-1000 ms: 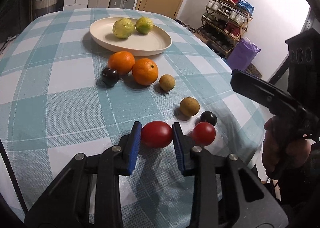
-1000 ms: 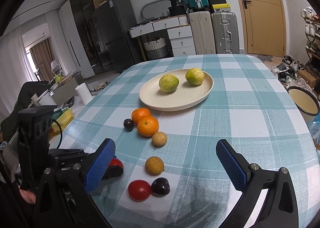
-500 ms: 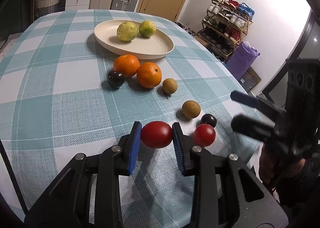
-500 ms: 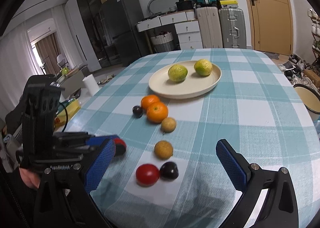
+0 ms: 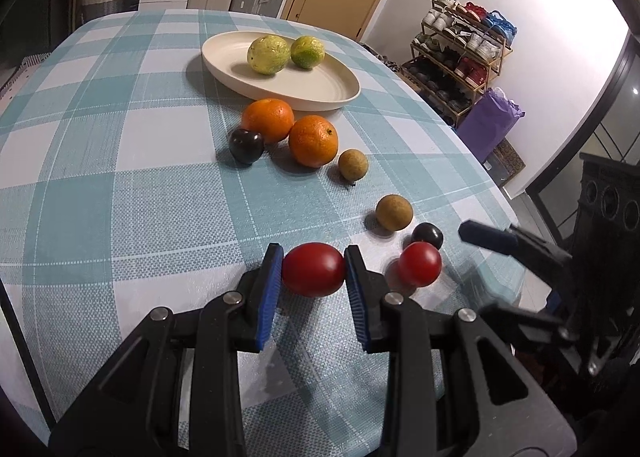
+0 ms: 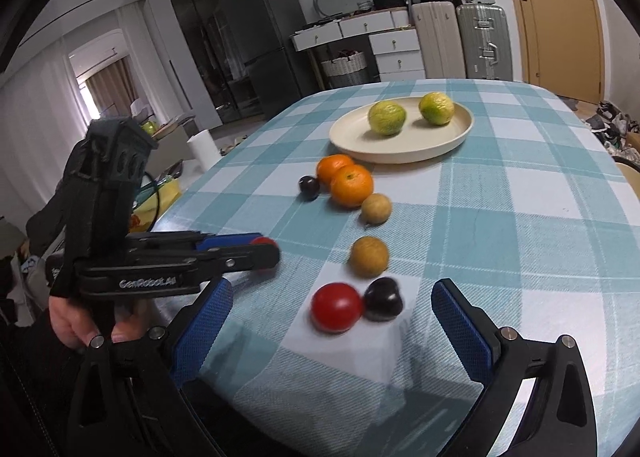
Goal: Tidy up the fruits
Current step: 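Grasp the small red tomato with the right gripper while the left holds its tomato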
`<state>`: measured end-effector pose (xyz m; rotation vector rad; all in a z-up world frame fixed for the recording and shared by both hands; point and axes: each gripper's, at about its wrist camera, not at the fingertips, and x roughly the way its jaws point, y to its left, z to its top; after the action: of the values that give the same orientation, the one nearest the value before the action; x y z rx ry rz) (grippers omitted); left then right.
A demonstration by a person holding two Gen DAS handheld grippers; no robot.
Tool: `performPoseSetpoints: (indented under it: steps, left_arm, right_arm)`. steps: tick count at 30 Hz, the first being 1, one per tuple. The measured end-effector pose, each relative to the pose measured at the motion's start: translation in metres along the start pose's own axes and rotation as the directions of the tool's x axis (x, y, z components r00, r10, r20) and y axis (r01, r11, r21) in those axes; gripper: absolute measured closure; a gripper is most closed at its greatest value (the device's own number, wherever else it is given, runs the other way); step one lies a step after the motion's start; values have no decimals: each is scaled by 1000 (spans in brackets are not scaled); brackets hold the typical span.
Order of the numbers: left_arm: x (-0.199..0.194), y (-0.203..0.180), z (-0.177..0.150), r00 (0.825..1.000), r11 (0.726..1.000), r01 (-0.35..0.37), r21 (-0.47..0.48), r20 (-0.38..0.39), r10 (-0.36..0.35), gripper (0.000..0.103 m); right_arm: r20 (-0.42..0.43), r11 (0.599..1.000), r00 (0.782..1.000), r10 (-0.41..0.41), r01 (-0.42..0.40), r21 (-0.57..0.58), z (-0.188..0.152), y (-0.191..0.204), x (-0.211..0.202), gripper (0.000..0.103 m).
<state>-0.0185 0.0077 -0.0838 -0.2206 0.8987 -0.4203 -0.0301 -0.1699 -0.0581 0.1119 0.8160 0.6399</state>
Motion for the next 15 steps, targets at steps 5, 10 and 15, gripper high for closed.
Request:
performPoseSetpoints:
  steps: [5, 10, 15]
  left_arm:
    - [1, 1, -1, 1000, 1000, 0, -7, -3, 0, 75]
    - [1, 3, -3, 1000, 1000, 3, -16, -3, -3, 75]
    - [1, 5, -3, 1000, 1000, 3, -22, -1, -3, 75]
  right_arm:
    - [-21, 999, 999, 42, -41, 30, -7, 4, 4, 10]
    - [-40, 996, 997, 60, -58, 63, -10, 4, 8, 22]
    - [-45, 997, 998, 36, -33, 64, -8, 4, 11, 25]
